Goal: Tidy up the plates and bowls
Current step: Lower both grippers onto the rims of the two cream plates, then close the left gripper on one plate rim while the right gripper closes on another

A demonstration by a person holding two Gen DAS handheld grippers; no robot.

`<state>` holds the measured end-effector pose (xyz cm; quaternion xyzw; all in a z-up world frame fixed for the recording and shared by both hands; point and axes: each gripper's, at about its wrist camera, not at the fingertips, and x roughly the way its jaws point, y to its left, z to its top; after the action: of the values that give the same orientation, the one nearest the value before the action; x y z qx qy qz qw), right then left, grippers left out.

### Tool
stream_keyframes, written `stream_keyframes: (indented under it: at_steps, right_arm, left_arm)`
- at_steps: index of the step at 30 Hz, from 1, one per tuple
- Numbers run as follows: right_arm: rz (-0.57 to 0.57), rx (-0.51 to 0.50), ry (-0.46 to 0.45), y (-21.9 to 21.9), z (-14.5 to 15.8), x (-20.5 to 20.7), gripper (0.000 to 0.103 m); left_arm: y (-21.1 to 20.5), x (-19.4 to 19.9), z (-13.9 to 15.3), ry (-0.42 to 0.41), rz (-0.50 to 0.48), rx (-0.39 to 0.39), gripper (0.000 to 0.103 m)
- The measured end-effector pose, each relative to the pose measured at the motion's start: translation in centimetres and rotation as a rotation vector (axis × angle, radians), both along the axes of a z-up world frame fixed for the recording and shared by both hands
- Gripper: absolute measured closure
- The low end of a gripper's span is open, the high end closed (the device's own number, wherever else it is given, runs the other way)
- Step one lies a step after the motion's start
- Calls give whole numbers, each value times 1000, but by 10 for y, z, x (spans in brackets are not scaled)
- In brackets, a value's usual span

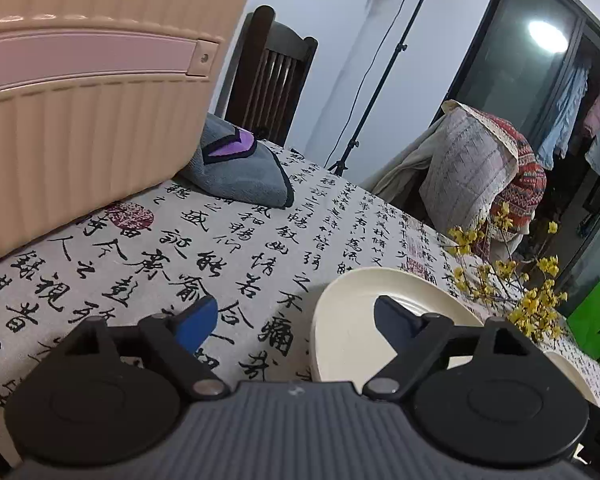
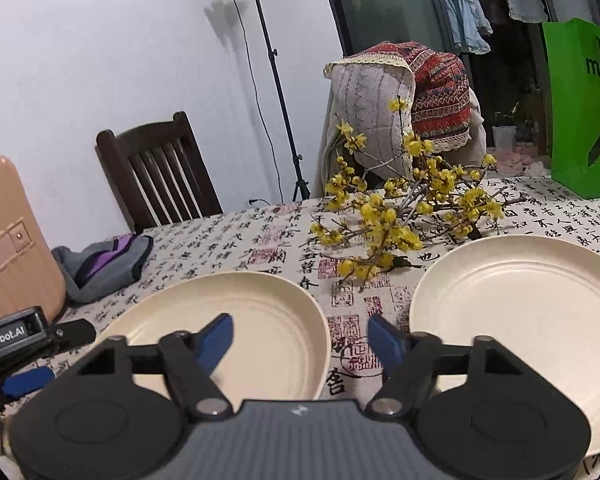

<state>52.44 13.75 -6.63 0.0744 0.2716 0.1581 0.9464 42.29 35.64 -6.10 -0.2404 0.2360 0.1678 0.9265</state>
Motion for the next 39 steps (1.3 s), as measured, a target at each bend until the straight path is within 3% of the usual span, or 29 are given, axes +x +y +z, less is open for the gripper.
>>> stream_keyframes:
  at_steps: [6, 10, 17, 21, 39]
  right_arm:
    - [2, -19, 20, 2, -3, 1, 46]
    - [-6, -15, 36, 1, -4, 2, 58]
    - [-6, -13, 57, 0, -8, 5, 67]
    - [-5, -18, 65, 1, -10, 6, 76]
    - [-1, -13, 82, 0, -12, 7, 86]
  left_arm:
    - [-4, 2, -1, 10, -21, 15, 27]
    - [-5, 4, -3, 20, -34, 11, 33]
    - [-6, 5, -4, 31, -42, 17, 42]
    - [-7, 6, -4, 36, -55, 18, 53]
    - [-11, 9, -7, 68, -61, 33, 74]
